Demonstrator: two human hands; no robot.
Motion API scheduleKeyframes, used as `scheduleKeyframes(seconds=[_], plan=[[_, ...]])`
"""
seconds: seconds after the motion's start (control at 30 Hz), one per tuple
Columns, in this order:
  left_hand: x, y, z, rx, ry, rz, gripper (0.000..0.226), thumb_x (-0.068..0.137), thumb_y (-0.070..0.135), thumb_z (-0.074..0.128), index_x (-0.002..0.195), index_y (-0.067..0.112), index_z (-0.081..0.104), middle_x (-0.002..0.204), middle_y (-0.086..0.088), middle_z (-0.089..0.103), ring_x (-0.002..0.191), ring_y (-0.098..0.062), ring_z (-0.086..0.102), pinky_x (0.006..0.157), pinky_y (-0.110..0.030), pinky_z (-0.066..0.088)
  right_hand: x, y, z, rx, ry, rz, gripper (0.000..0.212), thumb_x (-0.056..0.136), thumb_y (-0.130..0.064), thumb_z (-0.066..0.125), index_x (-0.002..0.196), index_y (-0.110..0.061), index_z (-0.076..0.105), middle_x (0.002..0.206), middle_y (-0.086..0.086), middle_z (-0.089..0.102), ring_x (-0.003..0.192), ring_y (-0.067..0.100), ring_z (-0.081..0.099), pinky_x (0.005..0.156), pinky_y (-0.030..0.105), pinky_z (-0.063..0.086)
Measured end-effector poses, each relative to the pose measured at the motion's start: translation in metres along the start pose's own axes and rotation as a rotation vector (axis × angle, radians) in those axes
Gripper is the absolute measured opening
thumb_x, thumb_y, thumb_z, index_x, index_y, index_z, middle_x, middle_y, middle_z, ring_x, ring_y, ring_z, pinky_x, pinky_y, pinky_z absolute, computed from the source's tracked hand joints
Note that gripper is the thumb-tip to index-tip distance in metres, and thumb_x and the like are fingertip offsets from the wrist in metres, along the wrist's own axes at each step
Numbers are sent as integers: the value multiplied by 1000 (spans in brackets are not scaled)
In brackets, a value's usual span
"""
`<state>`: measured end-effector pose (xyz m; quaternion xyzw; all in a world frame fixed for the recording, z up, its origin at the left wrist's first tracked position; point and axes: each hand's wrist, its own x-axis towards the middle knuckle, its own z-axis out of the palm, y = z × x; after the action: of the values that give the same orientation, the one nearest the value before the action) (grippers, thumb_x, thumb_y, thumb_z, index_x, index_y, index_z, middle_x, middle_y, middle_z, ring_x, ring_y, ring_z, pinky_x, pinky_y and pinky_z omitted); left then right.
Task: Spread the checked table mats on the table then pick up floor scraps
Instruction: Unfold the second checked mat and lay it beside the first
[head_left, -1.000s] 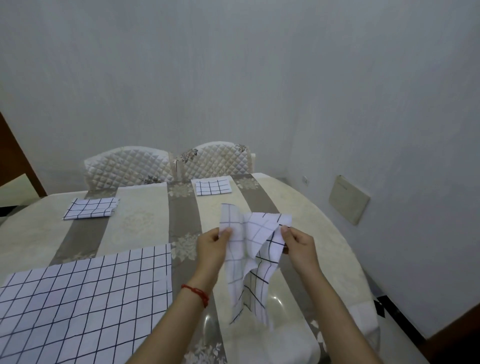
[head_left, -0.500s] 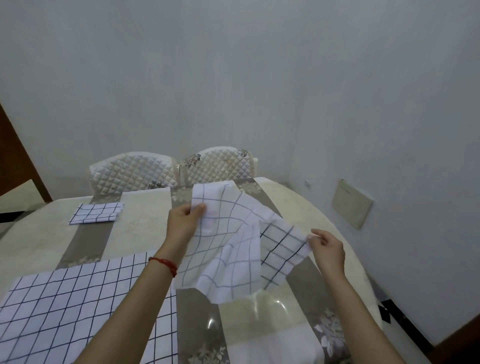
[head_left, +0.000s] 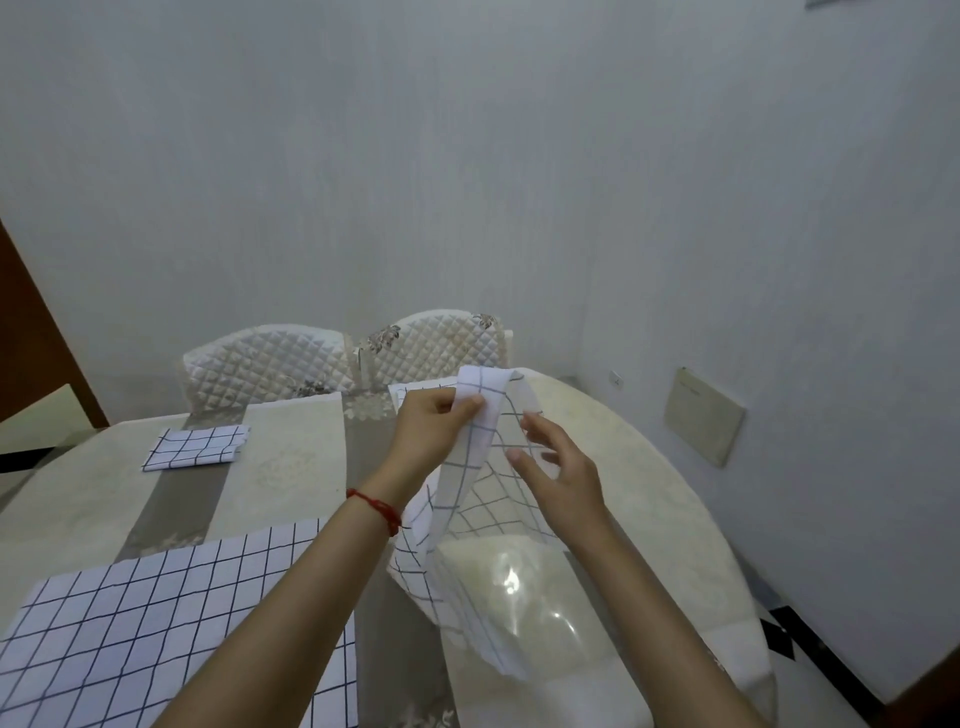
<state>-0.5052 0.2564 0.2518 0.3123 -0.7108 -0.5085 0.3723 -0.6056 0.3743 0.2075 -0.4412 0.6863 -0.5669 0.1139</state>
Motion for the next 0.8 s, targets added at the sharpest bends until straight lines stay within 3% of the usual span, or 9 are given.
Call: scheduleKeyframes(seconds=[0.1,0.2,0.37,0.43,0.5,0.57,0.6,0.7,0.8], plan=[[-2,3,8,-33,39,-19,28,83,27,61,75,1,65,71,-11,53,68,-18,48,65,-31,40,-1,-14,9,70,-65,-17,36,88,-27,59,122,-32,50,118,-16,56,109,-1,53,92,18,42],[-6,9,15,-139,12,-48,32,86,23,58,76,-6,67,73,-18,66,70,-27,65,67,-36,55,1,-19,15,153,-86,7,34,89,-29,58,120,-37,48,115,-15,58,109,-1,55,95,22,45],[-14,12,20,-201,-81,-34,35,95,31,43,78,19,70,68,10,70,67,1,68,57,-11,53,3,-19,13,218,-40,66,44,82,-31,67,124,-24,54,115,-8,64,107,4,59,90,22,49],[-16,10,20,-221,-118,-49,34,95,28,43,81,16,71,66,13,69,65,4,67,57,-10,52,4,-20,12,199,24,87,35,82,-26,67,115,-20,60,104,-9,67,99,4,62,84,19,50],[-19,9,21,-223,-166,-42,28,93,22,48,79,17,72,71,12,71,76,-1,69,65,-16,55,6,-17,11,173,116,103,9,85,-19,63,93,-18,65,80,-13,66,78,3,62,72,17,49],[-20,5,21,-165,-163,-5,22,90,17,53,80,23,72,81,8,72,89,-9,67,74,-22,56,8,-10,9,126,201,108,22,87,-16,59,66,-12,59,48,-14,48,52,4,44,53,15,36],[-18,2,20,-112,-128,20,18,88,16,56,85,22,72,87,6,71,93,-11,65,79,-25,55,9,-6,7,118,212,115,30,88,-17,58,60,-9,54,45,-11,40,49,5,37,49,16,30],[-9,-3,15,44,-47,89,23,84,13,61,106,14,68,105,0,68,99,-11,61,90,-26,48,12,-4,-2,94,126,129,25,89,-17,55,72,1,60,60,2,48,59,9,42,58,23,35],[2,7,11,120,-142,149,32,83,16,64,115,18,62,112,6,61,107,-9,56,93,-25,43,14,-11,-13,135,-15,80,20,89,-9,54,78,-21,66,73,-1,63,71,7,55,68,18,43]])
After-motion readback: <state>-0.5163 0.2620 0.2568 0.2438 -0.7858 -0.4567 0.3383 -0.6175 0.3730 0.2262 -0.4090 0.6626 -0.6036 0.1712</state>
